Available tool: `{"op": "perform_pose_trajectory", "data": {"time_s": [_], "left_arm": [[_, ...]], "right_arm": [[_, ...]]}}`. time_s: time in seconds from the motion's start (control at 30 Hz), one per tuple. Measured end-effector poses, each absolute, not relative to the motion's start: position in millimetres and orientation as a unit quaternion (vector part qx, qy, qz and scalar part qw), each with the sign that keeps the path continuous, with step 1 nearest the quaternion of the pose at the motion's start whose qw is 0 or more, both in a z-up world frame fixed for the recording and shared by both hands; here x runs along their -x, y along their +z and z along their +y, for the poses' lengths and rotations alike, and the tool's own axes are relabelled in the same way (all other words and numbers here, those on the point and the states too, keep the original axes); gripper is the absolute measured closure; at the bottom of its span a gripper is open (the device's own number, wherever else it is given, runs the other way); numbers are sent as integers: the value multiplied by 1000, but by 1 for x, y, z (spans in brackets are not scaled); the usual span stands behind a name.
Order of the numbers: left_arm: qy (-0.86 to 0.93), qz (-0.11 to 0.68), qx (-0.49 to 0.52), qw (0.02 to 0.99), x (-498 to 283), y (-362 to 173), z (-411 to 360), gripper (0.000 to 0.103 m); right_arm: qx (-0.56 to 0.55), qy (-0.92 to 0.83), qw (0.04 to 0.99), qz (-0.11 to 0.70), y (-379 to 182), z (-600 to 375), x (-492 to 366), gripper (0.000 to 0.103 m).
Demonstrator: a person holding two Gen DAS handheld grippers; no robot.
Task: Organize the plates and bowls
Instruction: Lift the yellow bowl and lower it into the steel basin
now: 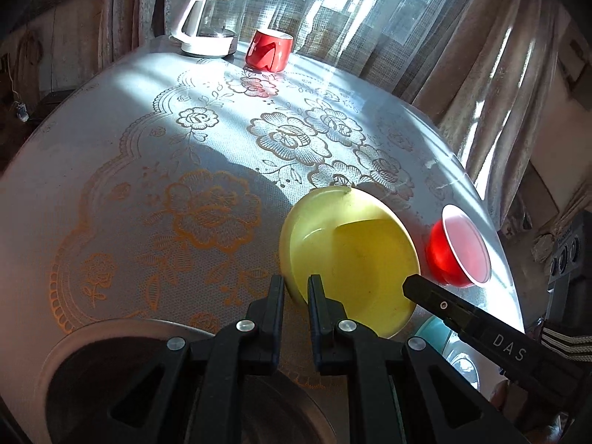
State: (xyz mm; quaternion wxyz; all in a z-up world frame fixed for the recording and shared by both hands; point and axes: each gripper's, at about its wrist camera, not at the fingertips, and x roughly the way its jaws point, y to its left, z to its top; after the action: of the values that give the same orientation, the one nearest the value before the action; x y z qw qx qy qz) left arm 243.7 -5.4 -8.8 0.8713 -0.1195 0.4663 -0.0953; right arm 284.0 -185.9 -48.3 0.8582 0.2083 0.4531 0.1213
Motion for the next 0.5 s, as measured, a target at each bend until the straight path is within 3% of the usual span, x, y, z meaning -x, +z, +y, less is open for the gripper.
{"op": "perform_pose_trajectory", "data": {"time_s": [0.5], "left_arm": [[-86,425,114,894,-199,17,8,90]], "right_arm": [[-218,156,863,429,-33,-175,-255,89]]}}
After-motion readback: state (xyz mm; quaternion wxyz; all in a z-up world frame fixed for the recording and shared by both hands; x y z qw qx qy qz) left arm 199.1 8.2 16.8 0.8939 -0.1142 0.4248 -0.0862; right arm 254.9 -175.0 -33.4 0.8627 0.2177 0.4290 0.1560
